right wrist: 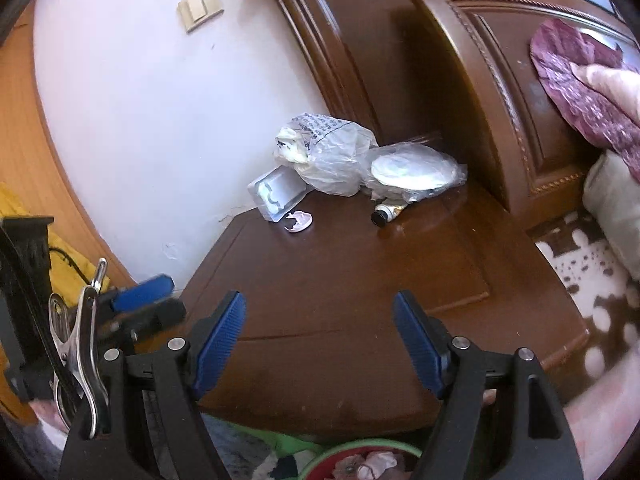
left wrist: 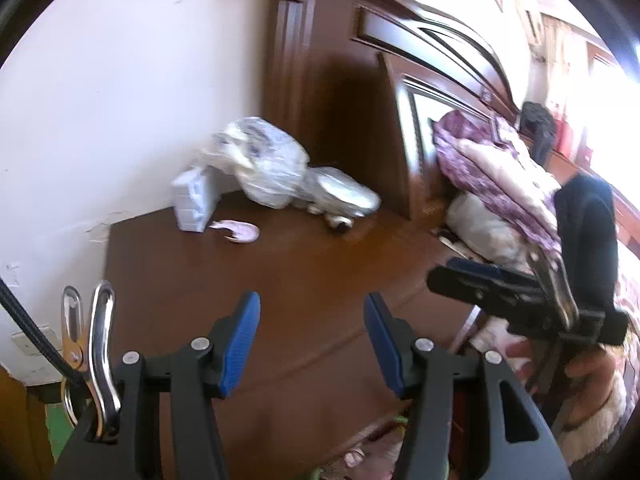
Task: Collect trash
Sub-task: 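Raise both open grippers from the bin back toward the nightstand, then close both grippers together on the printed white plastic bag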
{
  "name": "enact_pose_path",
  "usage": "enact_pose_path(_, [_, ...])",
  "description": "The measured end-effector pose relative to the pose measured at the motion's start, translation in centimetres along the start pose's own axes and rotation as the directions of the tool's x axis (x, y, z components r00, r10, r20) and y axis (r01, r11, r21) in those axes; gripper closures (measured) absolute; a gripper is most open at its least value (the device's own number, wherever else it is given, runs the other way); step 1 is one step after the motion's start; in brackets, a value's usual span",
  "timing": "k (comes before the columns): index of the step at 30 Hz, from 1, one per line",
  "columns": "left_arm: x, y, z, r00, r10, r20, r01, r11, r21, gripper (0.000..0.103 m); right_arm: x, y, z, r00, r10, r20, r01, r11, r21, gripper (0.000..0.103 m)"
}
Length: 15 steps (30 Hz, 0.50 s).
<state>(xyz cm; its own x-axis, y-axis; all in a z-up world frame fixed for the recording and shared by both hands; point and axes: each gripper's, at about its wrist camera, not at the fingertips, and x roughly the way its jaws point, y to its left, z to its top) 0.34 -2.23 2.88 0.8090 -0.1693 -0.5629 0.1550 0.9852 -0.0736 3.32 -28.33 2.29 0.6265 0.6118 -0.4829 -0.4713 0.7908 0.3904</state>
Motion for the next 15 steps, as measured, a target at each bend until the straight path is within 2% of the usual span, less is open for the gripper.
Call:
enact_pose_path(8, [2.1,4.6,2.3,0.999,0.048,-0.026,-0.050,0.996,-0.076,0.045,2.8,0.2,1.0,1.000,-0.008,-0.008,0.008,0.999,0.032,0.025])
enact_pose_path(15, [4.7,7.6,4.7,0.997,0.053,-0.058,-0.061,0.987,-0.150,0.045,3.8,-1.6,2.1,1.000,0.016,0.005,-0.017,0.991,0.132,0.025])
